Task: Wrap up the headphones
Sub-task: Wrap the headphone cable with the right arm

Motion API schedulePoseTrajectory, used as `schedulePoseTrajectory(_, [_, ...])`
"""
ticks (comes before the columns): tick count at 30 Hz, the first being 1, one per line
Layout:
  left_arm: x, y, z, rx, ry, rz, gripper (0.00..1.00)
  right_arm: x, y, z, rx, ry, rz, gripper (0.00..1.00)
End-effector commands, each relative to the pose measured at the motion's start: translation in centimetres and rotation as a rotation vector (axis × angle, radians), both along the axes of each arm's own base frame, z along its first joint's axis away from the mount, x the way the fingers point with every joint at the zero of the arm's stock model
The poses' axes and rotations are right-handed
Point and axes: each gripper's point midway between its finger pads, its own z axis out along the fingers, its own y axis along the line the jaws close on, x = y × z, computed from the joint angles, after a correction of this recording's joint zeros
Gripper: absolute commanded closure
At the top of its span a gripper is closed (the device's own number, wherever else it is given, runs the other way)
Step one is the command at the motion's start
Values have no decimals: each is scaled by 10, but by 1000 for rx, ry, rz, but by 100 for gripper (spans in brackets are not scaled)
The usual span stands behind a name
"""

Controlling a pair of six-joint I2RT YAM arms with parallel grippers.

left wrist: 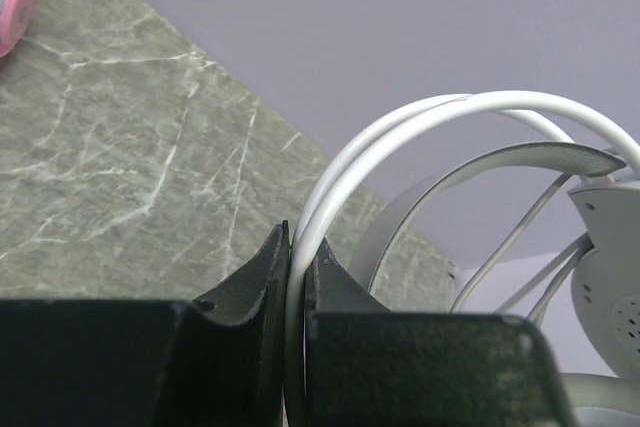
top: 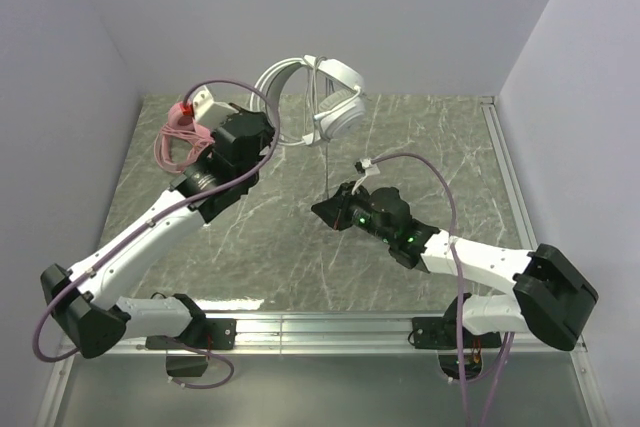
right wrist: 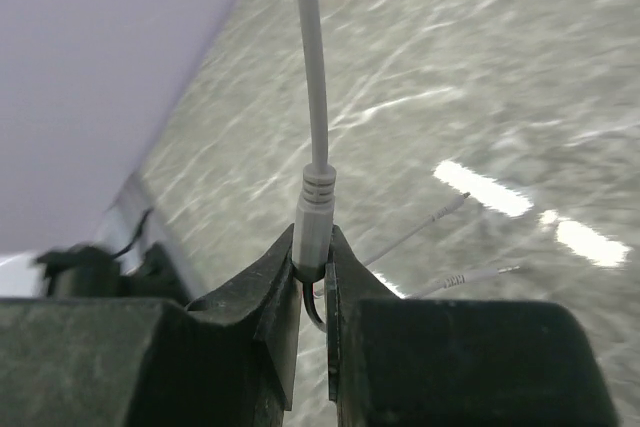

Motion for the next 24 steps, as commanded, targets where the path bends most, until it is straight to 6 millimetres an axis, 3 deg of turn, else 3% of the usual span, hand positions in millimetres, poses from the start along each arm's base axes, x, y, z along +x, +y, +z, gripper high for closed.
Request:
schedulePoseTrajectory(1, [-15,5,79,-200,-180,-17,100,22,-4,8,-23,-93,-110,89])
schedulePoseTrajectory(4, [-20,2,96,-198,-180,-45,100,30,-8,6,-24,-127,-160,88])
schedulePoseTrajectory(15, [-40,-2,124,-228,-202,-122,100,62,-17,-2,-96,-230,-302,82])
schedulePoseTrajectory(24, [-55,-4,145,-258,-218,-185,100,80,-11,-19,-134,-245,-343,76])
